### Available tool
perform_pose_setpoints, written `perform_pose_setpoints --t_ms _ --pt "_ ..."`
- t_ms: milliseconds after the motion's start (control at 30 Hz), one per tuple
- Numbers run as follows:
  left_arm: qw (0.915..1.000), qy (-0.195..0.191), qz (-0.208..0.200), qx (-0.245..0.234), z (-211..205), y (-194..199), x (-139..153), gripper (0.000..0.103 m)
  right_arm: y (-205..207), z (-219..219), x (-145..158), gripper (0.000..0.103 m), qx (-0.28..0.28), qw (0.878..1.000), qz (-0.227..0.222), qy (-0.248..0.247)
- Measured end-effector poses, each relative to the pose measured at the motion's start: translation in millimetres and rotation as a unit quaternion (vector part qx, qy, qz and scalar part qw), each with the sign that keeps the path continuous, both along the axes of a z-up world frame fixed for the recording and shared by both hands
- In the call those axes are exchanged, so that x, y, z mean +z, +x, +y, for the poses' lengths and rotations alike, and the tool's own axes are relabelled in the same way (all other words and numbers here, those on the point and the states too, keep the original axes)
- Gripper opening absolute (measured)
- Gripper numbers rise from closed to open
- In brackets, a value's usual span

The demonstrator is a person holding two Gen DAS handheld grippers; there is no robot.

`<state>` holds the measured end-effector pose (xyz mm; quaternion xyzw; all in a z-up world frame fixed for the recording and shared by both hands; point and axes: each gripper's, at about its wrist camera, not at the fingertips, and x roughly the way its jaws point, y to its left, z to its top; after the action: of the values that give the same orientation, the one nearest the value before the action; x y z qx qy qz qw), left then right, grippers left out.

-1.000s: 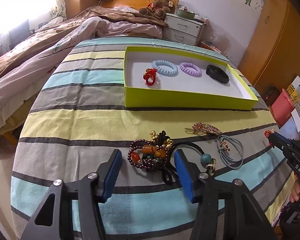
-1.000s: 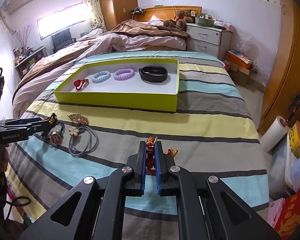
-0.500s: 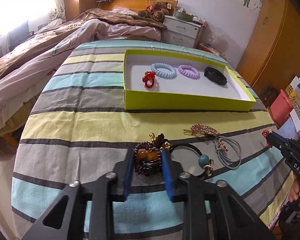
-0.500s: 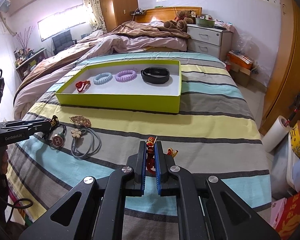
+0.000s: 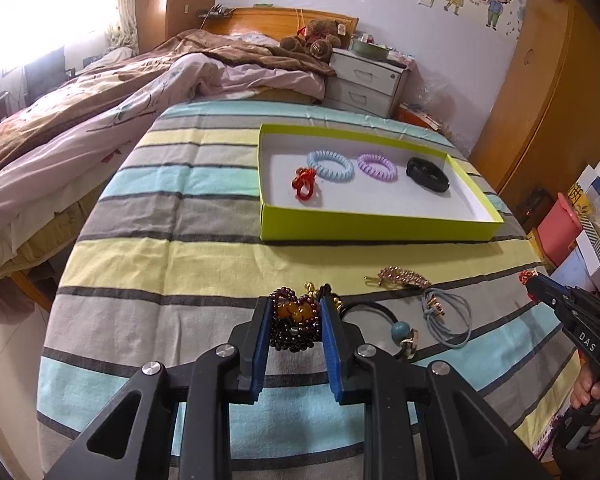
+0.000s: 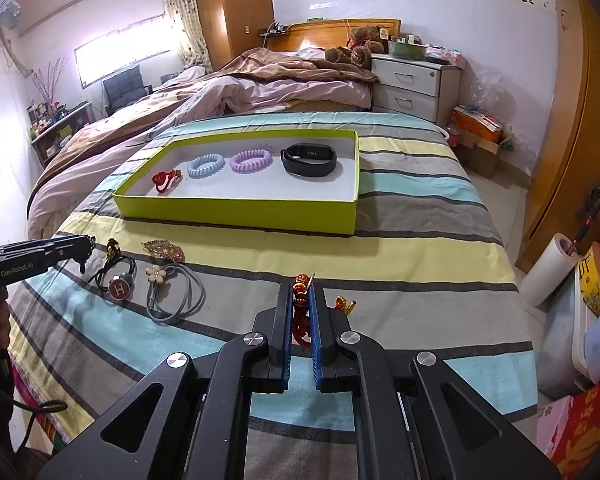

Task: Organize jewelry
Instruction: 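Grasp the brown beaded bracelet with the left tool while the right tool holds the red bracelet, then lift and carry both beaded bracelets into the lime-green box with both tools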

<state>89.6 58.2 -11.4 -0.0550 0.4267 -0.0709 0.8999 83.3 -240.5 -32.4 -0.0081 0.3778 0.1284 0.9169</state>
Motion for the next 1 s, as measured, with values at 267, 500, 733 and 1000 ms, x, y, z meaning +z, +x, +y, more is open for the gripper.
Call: perform_pose_setpoints --t_ms 267,500,733,1000 --pt "0.9997 0.004 -0.022 -0.005 -0.8 3.5 22.0 0.024 4.3 -0.7 11.7 0.008 0.002 1.000 -0.011 0.008" --pt "0.9992 0.001 -0.035 -0.021 -5.9 20.1 39.5 0.024 18.1 0.2 30.1 0.008 0.006 1.000 -0.027 0.015" --pt "0.9983 -0.003 -0.043 -0.040 -19.2 46.3 48.5 0.024 44.7 9.1 41.3 0.008 0.020 0.999 -0.032 0.016" --pt "0.9969 -0.019 -0.032 -0.069 -42.8 89.5 43.4 0.024 88.1 18.2 34.1 0.008 0.030 0.999 -0.011 0.012"
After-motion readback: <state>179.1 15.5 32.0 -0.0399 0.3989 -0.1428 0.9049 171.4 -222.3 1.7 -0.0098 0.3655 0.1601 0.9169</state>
